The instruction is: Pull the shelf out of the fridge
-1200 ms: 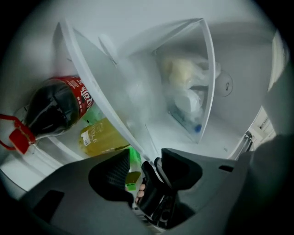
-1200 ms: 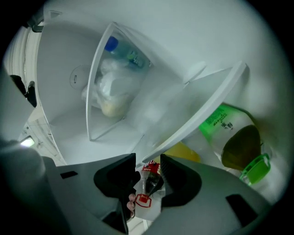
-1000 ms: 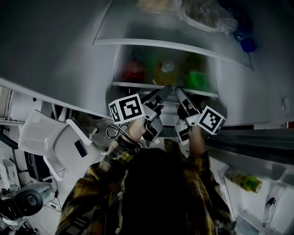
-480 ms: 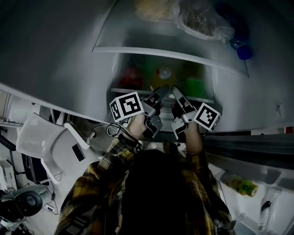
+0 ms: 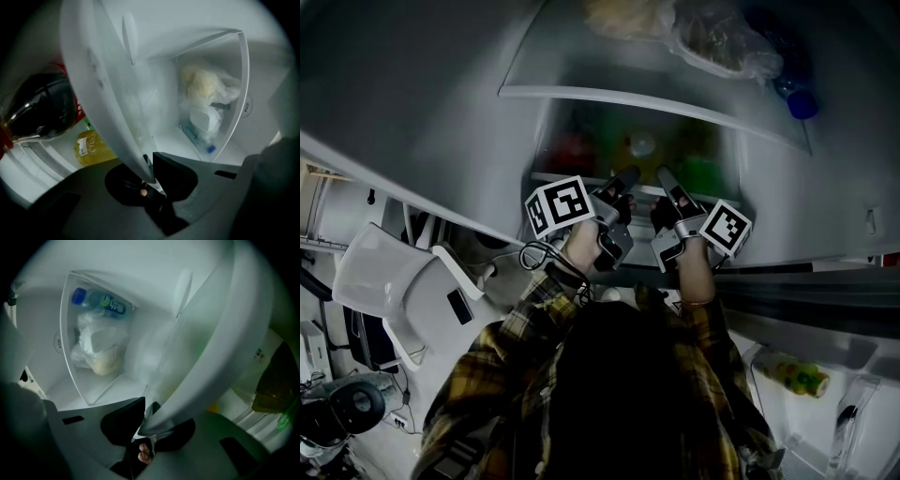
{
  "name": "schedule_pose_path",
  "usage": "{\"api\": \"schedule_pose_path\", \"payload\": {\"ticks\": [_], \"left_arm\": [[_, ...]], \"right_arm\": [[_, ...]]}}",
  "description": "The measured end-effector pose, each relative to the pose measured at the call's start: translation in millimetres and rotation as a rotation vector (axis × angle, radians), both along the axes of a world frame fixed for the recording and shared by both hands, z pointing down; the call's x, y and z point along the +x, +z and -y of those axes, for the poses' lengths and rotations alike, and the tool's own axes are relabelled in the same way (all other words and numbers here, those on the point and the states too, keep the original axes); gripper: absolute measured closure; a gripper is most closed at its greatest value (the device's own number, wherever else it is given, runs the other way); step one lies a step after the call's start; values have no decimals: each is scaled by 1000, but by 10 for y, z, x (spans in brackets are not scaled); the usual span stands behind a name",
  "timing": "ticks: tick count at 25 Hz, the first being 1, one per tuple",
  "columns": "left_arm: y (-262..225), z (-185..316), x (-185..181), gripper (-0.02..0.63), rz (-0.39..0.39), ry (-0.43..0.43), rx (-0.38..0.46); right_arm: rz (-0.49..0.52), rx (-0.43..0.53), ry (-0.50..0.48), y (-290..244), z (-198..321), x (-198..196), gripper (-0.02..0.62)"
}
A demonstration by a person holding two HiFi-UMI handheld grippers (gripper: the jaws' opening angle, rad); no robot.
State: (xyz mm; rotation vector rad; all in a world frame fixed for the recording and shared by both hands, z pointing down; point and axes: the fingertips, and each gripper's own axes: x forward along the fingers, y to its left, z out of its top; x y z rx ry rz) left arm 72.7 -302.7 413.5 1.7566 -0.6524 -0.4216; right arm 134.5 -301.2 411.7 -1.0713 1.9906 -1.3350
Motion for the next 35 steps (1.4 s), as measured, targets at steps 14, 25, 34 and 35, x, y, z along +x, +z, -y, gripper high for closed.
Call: {"api": "schedule_pose_path", "payload": {"ticks": [14,25,34,35], "left_arm": [[8,3,6,577,-70,-4,-37],[2,-13,1,580,-78,-13,-43],[7,-101,-14,580,-78,-13,-40],[7,-115,-15,580,-77,-12,-40]], "right_arm": [[123,-32,-3,-9,3,-1,551],[182,-52,4,-8,-12,-3,558],[184,-56,5,0,-100,-16,558],[184,-56,5,0,-114,-17,558]]}}
